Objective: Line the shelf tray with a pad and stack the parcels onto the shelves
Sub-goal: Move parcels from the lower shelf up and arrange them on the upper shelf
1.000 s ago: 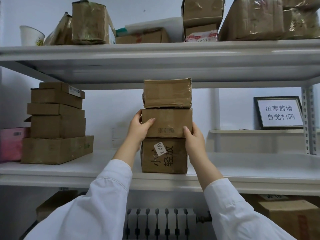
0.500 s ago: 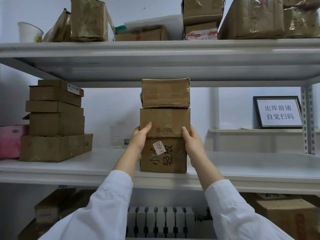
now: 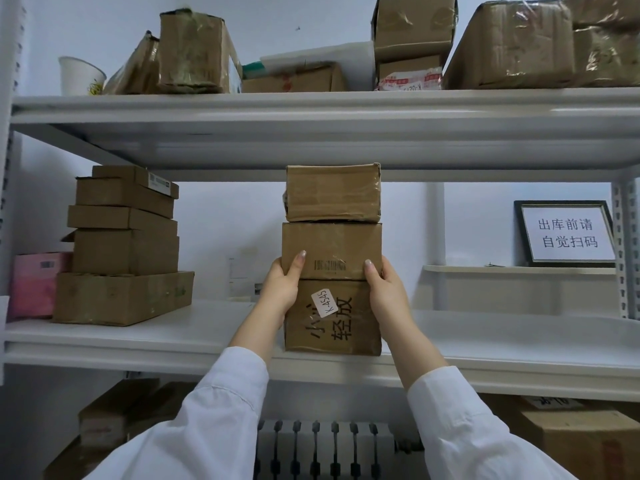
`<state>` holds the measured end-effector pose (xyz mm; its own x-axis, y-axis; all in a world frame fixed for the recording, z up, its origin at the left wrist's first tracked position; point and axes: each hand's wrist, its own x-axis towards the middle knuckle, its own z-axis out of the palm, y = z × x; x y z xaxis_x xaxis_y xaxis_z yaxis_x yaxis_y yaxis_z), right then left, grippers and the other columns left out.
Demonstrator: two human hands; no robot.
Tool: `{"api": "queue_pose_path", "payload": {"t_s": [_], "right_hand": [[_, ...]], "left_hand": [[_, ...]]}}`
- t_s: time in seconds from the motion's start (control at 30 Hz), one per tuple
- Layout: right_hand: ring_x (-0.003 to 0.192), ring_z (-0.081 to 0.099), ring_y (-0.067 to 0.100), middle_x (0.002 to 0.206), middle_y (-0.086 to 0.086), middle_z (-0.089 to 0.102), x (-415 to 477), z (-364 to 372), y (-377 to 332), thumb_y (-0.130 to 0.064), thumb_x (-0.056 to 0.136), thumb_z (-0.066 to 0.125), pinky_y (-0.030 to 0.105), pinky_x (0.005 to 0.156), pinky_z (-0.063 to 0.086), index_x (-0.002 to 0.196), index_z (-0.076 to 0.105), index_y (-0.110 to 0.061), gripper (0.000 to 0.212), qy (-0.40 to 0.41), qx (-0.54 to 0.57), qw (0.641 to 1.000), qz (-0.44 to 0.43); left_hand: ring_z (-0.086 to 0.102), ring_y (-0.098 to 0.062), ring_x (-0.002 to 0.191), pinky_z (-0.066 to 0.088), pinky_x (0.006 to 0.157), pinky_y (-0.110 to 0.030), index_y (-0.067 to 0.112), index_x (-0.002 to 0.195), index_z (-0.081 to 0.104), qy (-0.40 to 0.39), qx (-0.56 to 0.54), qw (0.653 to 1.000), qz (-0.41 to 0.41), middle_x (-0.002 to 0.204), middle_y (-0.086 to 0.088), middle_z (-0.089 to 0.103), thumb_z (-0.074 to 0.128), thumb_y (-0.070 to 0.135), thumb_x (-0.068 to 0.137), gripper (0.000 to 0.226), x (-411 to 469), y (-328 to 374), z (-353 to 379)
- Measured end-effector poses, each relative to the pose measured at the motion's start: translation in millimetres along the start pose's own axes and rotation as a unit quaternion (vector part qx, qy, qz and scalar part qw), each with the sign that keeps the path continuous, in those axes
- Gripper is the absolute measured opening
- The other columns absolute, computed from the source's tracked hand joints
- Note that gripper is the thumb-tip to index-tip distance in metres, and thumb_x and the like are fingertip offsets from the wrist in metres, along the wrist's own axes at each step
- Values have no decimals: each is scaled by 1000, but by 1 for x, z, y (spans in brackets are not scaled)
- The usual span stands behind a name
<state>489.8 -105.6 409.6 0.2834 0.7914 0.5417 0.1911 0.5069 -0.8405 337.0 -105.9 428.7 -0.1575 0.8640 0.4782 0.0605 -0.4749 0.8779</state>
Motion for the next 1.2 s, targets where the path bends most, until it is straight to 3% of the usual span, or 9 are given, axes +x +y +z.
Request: {"api": "queue_pose_path", "payload": {"t_s": [0.13, 0.47, 0.6, 0.67, 0.83, 1.0, 1.07, 1.13, 1.2], "right_hand": [[126, 48, 22, 138, -3, 51, -2, 1, 0, -39, 99, 36, 45, 108, 38, 142, 36, -27, 45, -8, 28, 1000, -1], [130, 45, 23, 141, -1, 49, -5, 7, 1, -42, 98, 37, 45, 110, 36, 142, 37, -24, 48, 22, 24, 999, -3], [139, 33, 22, 152, -3, 32, -12, 5, -1, -41, 99, 36, 36, 114, 27, 150, 19, -27, 55, 14, 23, 999, 16], [142, 26, 21, 156, -2, 23, -17, 5, -3, -40, 99, 37, 34, 112, 23, 151, 9, -26, 61, 15, 28, 999, 22], [140, 30, 25, 155, 2, 26, -27, 8, 5, -39, 96, 45, 41, 114, 26, 151, 10, -21, 68, 41, 5, 999, 34], [126, 47, 30, 140, 9, 47, -45, 7, 16, -31, 90, 54, 46, 106, 39, 141, 32, -13, 58, 9, 3, 997, 73], [126, 48, 30, 139, 11, 48, -56, 9, 18, -32, 80, 58, 47, 107, 39, 141, 30, -11, 70, 2, 1, 997, 73], [132, 42, 29, 146, 11, 41, -62, 8, 20, -35, 71, 58, 44, 111, 34, 146, 22, -11, 87, 12, 13, 997, 76], [136, 36, 27, 151, 7, 31, -70, 5, 22, -29, 83, 59, 35, 111, 30, 149, 15, -15, 81, 39, 23, 997, 67]], "left_hand": [[52, -27, 119, 44, 94, -36, 12, 135, 40, 14, -2, 1000, 6, 134, -8, 52, 43, 52, 92, 58, -2, -1, 0], [52, -29, 120, 44, 102, -48, 15, 136, 37, 16, -19, 1000, -15, 134, -7, 52, 44, 57, 90, 62, -3, -4, 2], [45, -30, 126, 40, 106, -47, 13, 143, 28, 30, -11, 999, -26, 141, -8, 44, 41, 60, 89, 72, -9, -14, 2], [42, -29, 129, 38, 106, -42, 13, 144, 25, 39, 5, 999, -18, 144, -9, 40, 40, 57, 91, 70, -12, -20, 4], [42, -28, 129, 38, 102, -35, 12, 144, 25, 40, 12, 999, -15, 144, -9, 40, 35, 40, 100, 54, -24, -36, 9], [46, -28, 124, 39, 99, -33, 11, 143, 29, 55, 26, 998, -19, 140, -10, 46, 32, 25, 102, 43, -35, -45, 10], [47, -27, 124, 39, 97, -32, 11, 142, 30, 51, 37, 998, -20, 139, -8, 46, 33, 23, 101, 42, -41, -47, 12], [38, -28, 133, 34, 105, -34, 11, 147, 21, 58, 40, 997, -18, 148, -9, 36, 37, 22, 100, 51, -48, -49, 13], [26, -28, 140, 26, 114, -39, 11, 149, 15, 86, 60, 994, 6, 154, -9, 27, 45, 23, 97, 61, -54, -51, 13]]}}
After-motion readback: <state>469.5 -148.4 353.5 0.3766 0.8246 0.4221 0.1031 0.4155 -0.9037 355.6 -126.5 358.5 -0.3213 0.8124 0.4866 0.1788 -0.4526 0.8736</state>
